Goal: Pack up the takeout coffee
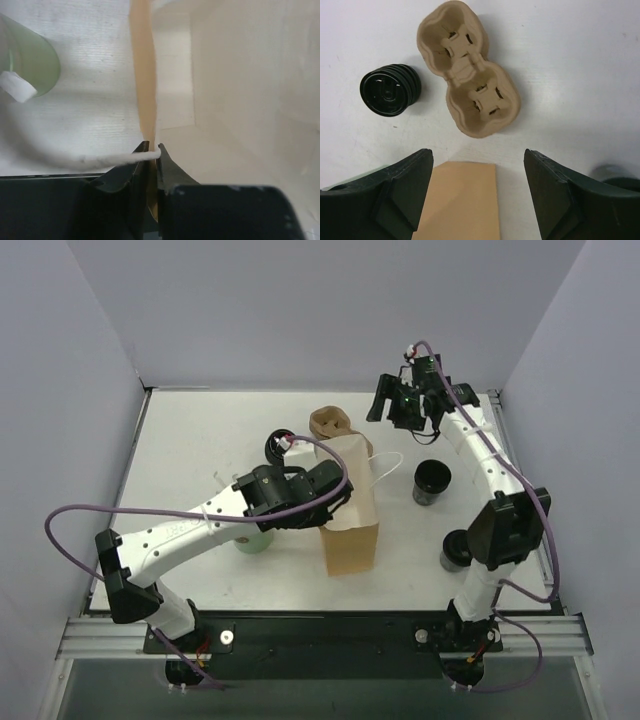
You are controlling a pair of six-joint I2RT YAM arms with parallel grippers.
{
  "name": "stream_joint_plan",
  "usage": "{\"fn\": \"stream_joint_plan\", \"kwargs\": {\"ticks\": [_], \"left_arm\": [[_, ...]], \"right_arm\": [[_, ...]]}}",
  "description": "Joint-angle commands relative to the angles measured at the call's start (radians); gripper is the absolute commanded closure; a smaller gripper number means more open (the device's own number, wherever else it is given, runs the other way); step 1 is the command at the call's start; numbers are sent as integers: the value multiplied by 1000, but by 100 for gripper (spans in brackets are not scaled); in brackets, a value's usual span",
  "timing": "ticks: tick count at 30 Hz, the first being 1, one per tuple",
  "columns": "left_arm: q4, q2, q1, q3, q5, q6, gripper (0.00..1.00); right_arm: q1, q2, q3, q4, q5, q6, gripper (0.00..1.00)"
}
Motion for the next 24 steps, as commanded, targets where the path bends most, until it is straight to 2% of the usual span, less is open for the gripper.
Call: {"fn": "stream_joint_plan", "kwargs": {"ticks": [1,3,7,14,20,24], "left_arm": [[-5,-95,66,-28,70,36,87],[-59,-114,77,-16,74,59,93],[-123,-172,105,-1,125,93,100],[-113,-256,117,-91,217,104,100],[-102,-303,134,-134,234,119,99],[-105,-304,142,-131,234,124,99]], "right_arm": [[53,103,153,0,38,-45,25],[65,166,193,0,66,-37,25],[93,295,300,2,72,-51,25],[145,488,469,32,91,-127,28],[157,567,464,132,91,-202,36],[168,608,497,158,100,-252,36]]}}
